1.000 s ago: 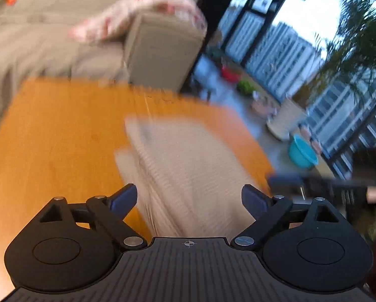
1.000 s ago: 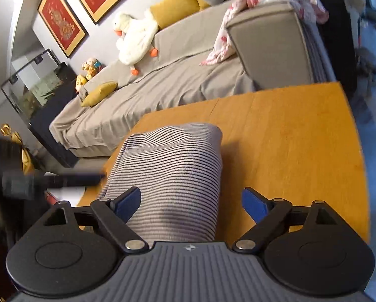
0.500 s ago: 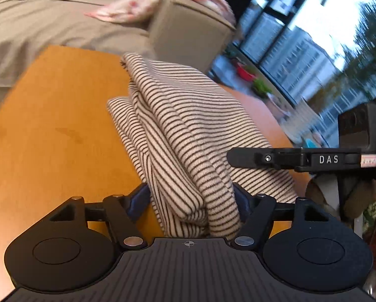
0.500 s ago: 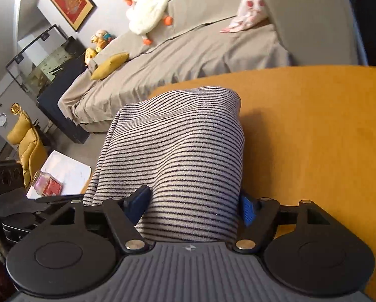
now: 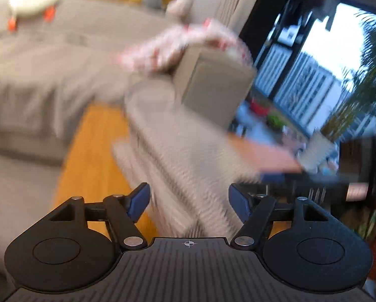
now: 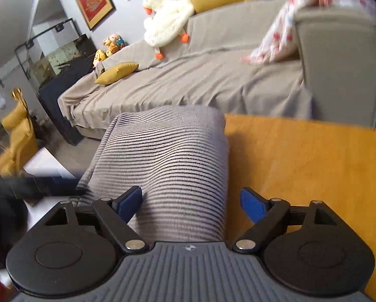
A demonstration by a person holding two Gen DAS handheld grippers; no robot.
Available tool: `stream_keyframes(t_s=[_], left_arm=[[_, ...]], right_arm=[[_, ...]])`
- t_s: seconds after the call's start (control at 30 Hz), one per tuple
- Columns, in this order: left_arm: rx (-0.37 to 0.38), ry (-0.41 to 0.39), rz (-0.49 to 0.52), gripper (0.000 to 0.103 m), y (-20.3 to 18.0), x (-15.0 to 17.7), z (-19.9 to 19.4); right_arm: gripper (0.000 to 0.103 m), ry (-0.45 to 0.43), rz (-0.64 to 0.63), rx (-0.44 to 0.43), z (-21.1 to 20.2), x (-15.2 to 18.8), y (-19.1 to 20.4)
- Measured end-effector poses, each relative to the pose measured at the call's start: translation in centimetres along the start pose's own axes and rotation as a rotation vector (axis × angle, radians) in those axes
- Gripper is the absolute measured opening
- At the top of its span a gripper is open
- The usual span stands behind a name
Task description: Fold clothes
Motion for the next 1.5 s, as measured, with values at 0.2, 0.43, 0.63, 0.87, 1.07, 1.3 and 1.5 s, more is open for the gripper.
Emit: stream_keyframes(t_s=[0.2,0.43,0.63,0.87,1.07,1.3,1.5], left_arm=[[0.029,0.031,0.026,0.079,0.6,-4.4,5.7],[0.047,0.114,-0.046,0.077,2.9,-3.6,10.0],[-0.059,0.045,0.0,0.08,1.3,-2.6,7.3],[-0.153,-0.051,-0.03,0.099,-2.5,3.9,-0.5],[-0.01,0.059,-0.169,0.099,-3.4,7.1,-1.4],[-0.039,0.111,-0.231,0.095,-0.8,4.5,1.7],[0.025,0.142,-0.208,0.074,1.3,4.1,4.1]], right_arm=[[0.071,-0.039,-0.257,0.099,-0.7,0.7,5.0],[0.08,-0.024,-0.219,0.15,-0.1,2.2,5.6],[0.102,-0.043,0.094,0.101,-1.1,4.2,2.5],[0.103,-0.06,0.114,0.2,-5.5,7.3,2.7],[0.103,-0.181,0.03,0.25,-8.0,6.4,2.8],[0.091,-0.078,0.216,0.018,-2.1,3.5,-0.9],[0.071,-0.072,0.102,0.021,-2.0,3.1,1.4]])
Point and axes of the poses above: each gripper's, at about its wrist camera, not at the fingertips, and z roughly the way its jaws point, y to its left, x to its underside, the point moved 2 cm from there along z, roughly the way its jaws point, and after that the axes turned 7 degrees about -z, right-handed, at the moved point
